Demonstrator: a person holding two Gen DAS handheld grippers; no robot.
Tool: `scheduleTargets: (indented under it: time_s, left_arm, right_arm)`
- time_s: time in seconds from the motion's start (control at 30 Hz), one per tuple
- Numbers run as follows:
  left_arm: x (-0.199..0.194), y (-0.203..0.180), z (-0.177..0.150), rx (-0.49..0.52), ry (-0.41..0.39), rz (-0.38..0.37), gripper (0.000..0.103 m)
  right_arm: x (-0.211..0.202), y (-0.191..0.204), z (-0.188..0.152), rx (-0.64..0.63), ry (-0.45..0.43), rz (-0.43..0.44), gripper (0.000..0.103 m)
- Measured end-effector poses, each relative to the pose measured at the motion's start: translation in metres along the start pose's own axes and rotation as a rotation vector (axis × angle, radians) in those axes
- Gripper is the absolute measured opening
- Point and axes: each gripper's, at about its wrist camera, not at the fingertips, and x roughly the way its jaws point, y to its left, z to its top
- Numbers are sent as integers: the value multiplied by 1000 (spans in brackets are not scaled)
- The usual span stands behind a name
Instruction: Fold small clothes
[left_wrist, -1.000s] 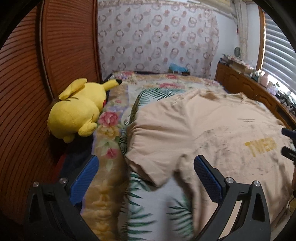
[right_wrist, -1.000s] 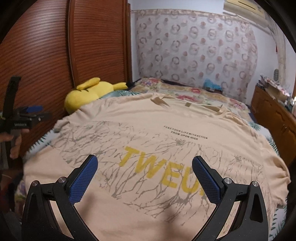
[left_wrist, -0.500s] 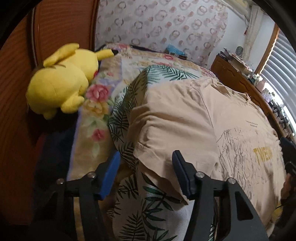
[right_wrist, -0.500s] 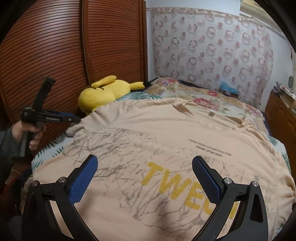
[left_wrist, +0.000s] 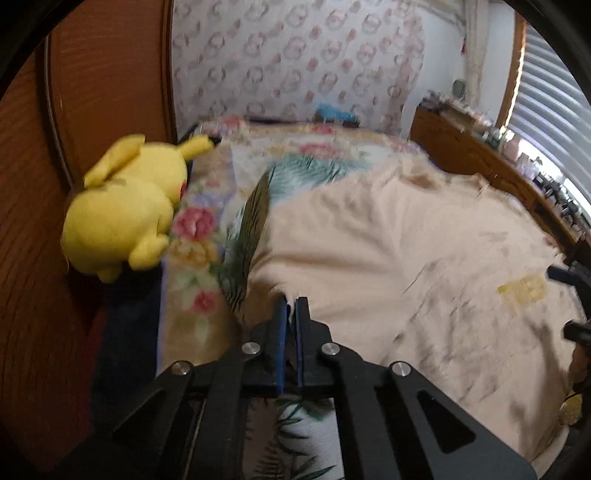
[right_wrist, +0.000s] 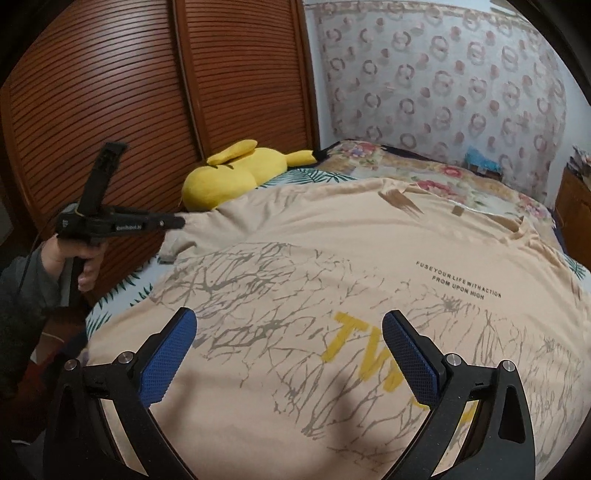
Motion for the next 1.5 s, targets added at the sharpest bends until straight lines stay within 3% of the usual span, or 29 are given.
scheduleTargets:
  time_s: [0.33,0.5,0.63,0.8,0.97,1.33,1.5]
  left_arm:
    - [-17,-75,51,113,-77,-135,0]
    - [-18,-124,54,182,-78,-213,0]
    - [-19,-137,50,200,-69,-206,3]
    - [-29,-128,40,191,-92,-150,10]
    - [-33,-108,19,159,-98,-102,20]
    - [12,-58,-29,92,40,7,21]
    - [24,-51,-38,79,76,27,21]
  right_arm:
    - [-28,-27,-4,37,-51,-78,102]
    - [-45,-50,-9,85,-71,-119,102]
    - [-54,-63,-14,106,-78,-139,102]
    - [-54,-69,-17,113,-65,-152,99]
    - [-47,-63,-11,85,-47,-106,93]
    - [0,-23,29,-93,23,-12,74]
    - [37,-4,41,-148,80,69,56]
